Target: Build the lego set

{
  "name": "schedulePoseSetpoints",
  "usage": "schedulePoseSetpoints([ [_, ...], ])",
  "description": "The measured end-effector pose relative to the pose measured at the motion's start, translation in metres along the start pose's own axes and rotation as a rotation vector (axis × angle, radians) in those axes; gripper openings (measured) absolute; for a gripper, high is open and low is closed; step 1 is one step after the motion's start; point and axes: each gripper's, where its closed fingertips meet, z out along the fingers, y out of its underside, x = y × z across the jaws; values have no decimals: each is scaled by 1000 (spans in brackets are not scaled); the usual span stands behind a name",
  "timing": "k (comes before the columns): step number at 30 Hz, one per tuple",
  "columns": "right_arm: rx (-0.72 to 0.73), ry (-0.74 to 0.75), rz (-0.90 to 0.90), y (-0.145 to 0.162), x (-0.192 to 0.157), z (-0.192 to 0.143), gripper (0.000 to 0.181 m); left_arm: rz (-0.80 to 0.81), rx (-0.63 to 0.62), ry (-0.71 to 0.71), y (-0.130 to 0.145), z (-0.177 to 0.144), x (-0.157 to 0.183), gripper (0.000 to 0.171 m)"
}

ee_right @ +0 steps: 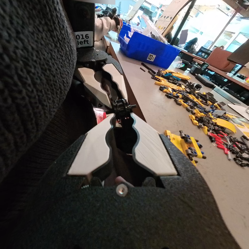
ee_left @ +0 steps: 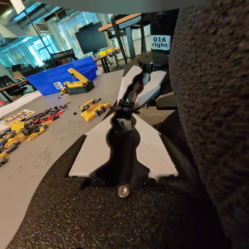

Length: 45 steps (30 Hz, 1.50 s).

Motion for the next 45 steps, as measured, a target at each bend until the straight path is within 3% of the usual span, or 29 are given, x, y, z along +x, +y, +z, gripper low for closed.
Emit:
schedulePoseSetpoints([
  [16, 8, -3, -46, 7, 9, 4, 21, 92, -29, -62, 5, 3, -9, 19],
  [19, 13, -6, -11, 8, 10, 6, 22, 11, -17, -45, 7, 3, -10, 19],
  [24, 66, 15, 159, 6, 15, 8, 46, -258, -13, -41, 22, 0, -26, 19],
  [27, 37, 19, 198, 14, 12, 15, 51, -323, 18, -53, 22, -1, -34, 19],
  [30, -14, 54, 167, 25, 14, 21, 50, -340, 6, -38, 26, 2, -36, 19],
  [36, 18, 63, 246, 24, 24, 18, 35, -362, -18, -7, 32, 8, -33, 19],
  [45, 2, 31, 292, 32, 21, 18, 35, -376, -35, 23, 38, 11, -31, 19],
])
